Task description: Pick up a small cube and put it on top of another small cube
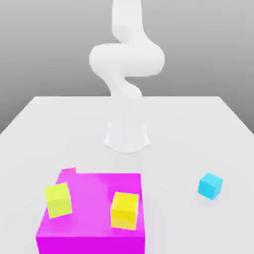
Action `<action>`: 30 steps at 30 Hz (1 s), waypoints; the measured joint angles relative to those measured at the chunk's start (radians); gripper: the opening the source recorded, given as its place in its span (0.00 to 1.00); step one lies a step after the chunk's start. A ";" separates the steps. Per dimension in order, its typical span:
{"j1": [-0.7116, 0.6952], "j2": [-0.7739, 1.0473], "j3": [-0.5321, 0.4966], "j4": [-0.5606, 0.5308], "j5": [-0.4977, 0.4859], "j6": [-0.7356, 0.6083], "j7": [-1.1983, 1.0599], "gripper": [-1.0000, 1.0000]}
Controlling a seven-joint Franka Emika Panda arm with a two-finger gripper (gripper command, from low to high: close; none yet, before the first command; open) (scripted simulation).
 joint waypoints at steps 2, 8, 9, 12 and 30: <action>0.046 0.081 0.021 -0.046 0.019 0.051 -0.022 0.50; 0.163 0.301 0.099 -0.173 0.061 0.191 -0.076 0.50; 0.181 0.337 0.114 -0.194 0.065 0.214 -0.082 0.50; 0.230 0.445 0.164 -0.257 0.071 0.283 -0.098 0.50; 0.528 1.016 0.072 -0.390 -0.265 0.682 0.115 0.00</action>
